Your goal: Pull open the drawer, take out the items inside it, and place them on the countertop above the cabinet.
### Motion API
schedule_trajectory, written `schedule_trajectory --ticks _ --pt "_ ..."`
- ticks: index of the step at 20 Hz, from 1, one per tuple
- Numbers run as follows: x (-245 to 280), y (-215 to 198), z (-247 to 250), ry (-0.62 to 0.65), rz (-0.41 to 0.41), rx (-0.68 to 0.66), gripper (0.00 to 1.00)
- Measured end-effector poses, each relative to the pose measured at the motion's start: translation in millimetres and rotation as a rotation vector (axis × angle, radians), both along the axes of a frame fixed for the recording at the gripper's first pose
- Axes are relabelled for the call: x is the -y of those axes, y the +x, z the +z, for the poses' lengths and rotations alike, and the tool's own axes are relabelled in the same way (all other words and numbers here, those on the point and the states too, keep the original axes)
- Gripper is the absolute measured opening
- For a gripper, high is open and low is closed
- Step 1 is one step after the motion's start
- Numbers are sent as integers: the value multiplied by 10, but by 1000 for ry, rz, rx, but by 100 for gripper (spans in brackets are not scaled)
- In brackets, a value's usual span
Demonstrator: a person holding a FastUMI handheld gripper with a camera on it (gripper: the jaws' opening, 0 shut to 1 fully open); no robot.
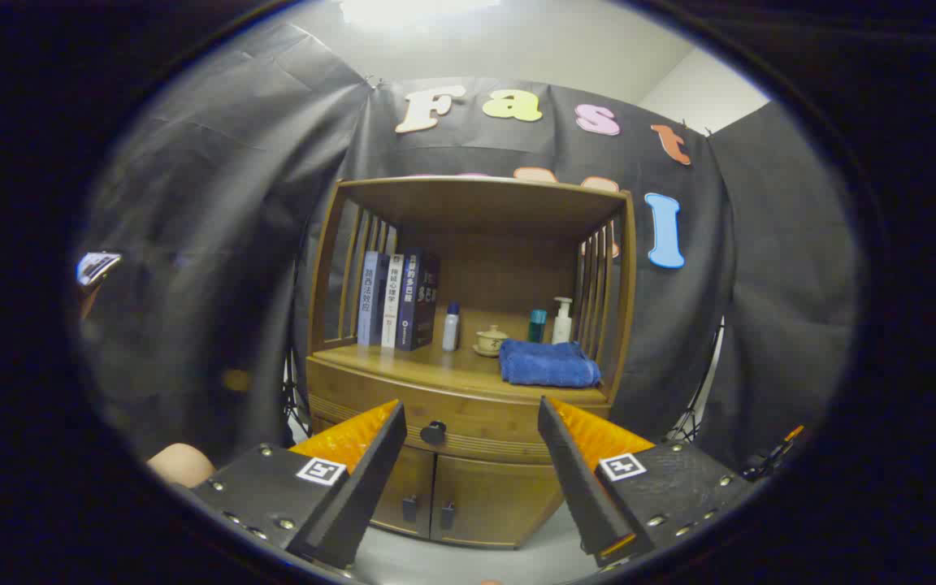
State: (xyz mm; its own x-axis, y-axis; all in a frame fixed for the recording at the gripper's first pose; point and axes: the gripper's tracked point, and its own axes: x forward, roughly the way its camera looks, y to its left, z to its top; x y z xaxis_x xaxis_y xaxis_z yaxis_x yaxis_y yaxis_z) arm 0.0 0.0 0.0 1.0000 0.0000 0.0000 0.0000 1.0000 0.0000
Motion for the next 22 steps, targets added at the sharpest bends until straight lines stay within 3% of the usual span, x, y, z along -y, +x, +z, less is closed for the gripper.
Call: schedule_trajectory --ticks 15,22 --pt "-68 99 -284 -3 10 -55 97" --pt "-168 612 -441 -27 13 -98 97"
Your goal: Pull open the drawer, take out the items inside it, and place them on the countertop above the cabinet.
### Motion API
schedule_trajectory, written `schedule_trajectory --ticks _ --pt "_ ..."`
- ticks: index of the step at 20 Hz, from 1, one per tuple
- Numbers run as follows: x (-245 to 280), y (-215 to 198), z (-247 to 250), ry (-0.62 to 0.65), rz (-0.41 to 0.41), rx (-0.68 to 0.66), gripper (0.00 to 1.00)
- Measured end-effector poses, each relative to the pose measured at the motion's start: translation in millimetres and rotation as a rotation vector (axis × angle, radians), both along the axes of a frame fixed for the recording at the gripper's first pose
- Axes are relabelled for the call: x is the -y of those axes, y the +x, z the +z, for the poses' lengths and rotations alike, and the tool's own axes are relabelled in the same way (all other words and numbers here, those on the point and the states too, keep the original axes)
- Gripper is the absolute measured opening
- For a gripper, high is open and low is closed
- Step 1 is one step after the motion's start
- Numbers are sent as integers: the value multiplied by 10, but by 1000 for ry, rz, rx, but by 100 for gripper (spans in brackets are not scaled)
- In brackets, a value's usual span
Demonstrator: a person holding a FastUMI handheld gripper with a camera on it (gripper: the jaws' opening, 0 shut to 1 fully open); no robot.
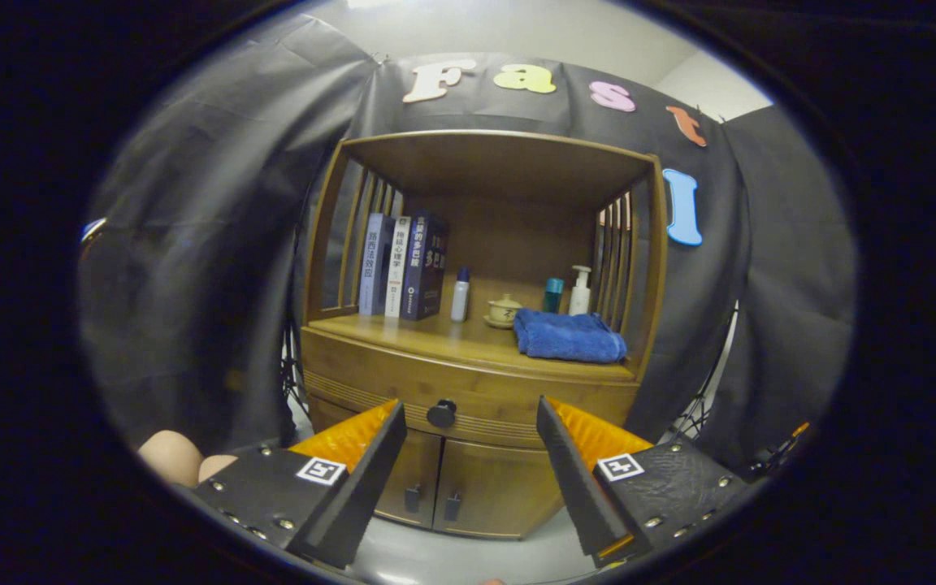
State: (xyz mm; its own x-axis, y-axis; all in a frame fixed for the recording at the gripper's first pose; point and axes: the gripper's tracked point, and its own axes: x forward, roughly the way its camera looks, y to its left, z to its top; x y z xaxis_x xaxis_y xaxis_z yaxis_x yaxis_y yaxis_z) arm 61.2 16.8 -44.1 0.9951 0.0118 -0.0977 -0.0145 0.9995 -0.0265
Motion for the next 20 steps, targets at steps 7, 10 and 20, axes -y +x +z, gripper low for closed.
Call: schedule_trajectory --ticks 7,10,20 --pt "-162 866 -300 -15 9 -40 97" --pt "-239 1177 -531 -20 1 -72 97" --pt "-391 1571 -1173 66 -29 -216 63"
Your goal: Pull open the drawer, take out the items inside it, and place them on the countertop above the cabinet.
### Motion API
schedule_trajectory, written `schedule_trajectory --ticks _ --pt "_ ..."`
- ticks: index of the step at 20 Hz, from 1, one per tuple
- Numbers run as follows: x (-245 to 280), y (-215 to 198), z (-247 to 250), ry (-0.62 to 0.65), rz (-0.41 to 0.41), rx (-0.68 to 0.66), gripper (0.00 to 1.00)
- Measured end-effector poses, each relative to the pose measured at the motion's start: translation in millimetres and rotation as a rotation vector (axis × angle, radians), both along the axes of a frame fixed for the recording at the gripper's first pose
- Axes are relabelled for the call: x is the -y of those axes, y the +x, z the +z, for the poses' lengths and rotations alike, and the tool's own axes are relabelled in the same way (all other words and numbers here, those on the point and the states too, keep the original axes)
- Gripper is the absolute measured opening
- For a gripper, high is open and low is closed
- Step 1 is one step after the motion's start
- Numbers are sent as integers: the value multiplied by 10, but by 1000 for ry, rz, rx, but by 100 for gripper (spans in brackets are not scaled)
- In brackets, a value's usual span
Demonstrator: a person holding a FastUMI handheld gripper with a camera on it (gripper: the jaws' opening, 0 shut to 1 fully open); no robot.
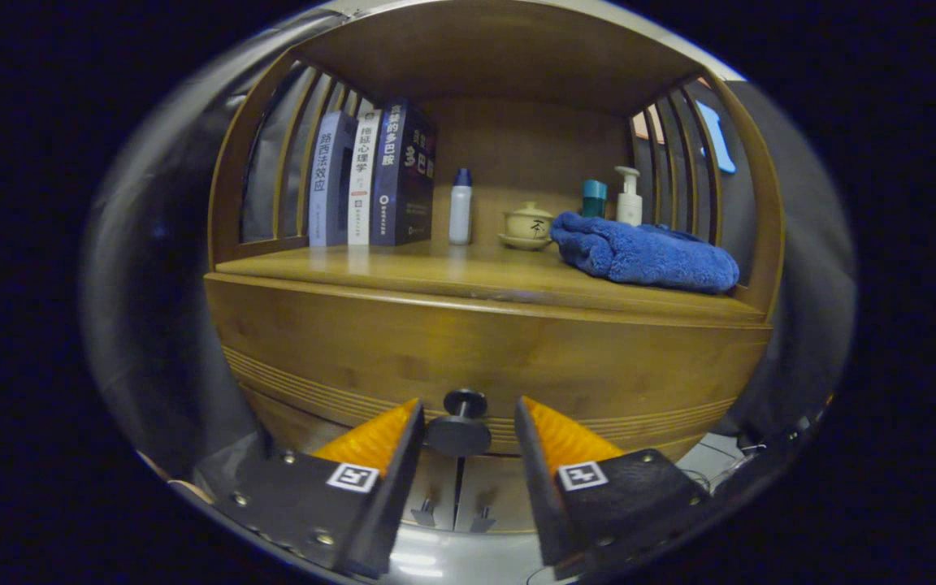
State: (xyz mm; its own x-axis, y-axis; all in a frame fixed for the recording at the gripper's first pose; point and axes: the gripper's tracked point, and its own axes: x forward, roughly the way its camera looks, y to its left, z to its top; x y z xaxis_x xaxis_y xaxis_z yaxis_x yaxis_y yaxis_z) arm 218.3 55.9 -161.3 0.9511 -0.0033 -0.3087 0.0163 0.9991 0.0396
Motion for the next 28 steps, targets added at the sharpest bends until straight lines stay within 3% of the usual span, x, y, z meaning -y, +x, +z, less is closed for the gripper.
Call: schedule_trajectory --ticks 4,6,9,11,17,28 --pt "-9 30 -18 5 -32 -7 43" --pt "1 49 -20 44 -56 -5 38" --pt "-9 64 -60 69 -67 -19 38" --pt "-7 60 -41 60 -54 -18 31" --pt "18 -185 -36 81 -80 -35 31" --pt "-42 -1169 25 75 -68 -64 30"
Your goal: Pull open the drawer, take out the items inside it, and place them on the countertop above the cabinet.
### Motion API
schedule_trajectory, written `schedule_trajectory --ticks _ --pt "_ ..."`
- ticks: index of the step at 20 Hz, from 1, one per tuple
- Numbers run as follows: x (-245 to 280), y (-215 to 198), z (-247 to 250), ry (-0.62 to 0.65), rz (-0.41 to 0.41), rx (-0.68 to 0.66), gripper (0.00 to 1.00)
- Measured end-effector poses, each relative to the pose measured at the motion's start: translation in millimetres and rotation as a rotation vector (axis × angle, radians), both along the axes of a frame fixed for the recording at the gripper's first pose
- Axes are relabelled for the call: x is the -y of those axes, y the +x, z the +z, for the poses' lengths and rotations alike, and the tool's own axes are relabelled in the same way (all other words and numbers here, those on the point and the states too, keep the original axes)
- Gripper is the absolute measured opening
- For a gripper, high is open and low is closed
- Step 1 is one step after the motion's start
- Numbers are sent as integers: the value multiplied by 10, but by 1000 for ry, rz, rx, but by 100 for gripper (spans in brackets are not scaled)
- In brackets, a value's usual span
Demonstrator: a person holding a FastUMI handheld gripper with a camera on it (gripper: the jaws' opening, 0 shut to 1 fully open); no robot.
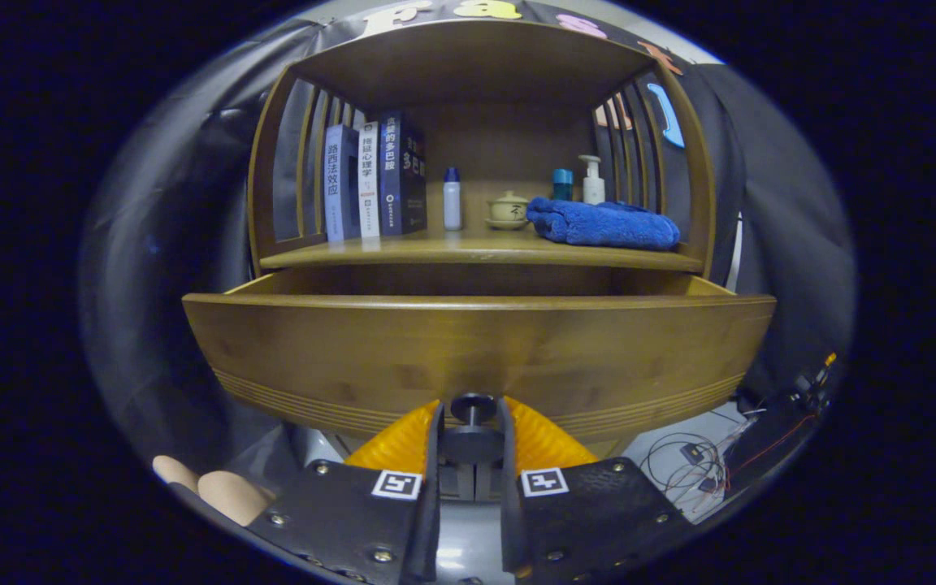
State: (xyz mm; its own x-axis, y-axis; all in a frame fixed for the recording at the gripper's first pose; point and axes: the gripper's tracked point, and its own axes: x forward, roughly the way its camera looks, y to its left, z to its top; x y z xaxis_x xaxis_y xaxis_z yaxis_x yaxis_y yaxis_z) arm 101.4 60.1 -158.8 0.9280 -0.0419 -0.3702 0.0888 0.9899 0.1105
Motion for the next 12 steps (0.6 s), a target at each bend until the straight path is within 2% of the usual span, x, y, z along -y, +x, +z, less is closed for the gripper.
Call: schedule_trajectory --ticks 4,6,7,8,9,12 --pt "-3 -241 58 28 6 -8 30" --pt "58 -344 326 16 -18 49 30" --pt "225 -443 539 -56 -72 90 14" --pt "318 -400 639 -100 -65 120 1" --pt "377 -454 730 -125 -59 121 1" --pt "496 -589 800 -75 -64 117 2"
